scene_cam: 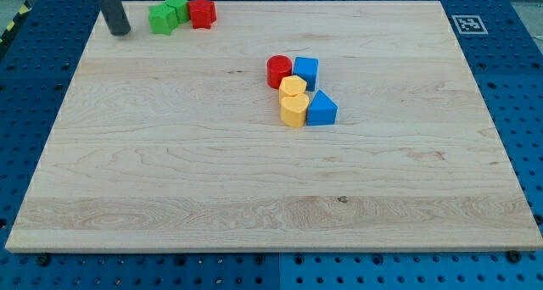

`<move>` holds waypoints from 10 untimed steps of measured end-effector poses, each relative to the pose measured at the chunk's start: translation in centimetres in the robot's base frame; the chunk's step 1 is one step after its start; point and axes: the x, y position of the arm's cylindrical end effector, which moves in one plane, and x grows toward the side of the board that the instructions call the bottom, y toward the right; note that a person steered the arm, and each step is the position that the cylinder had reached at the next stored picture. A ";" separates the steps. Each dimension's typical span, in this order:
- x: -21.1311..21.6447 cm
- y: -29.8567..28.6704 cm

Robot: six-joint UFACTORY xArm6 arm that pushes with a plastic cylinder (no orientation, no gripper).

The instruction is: Separate the green blocks

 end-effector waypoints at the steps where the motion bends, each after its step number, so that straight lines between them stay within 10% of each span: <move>1: -3.5 0.7; 4: 1.2 14.0; 7: -0.7 3.6; 10: 4.3 13.6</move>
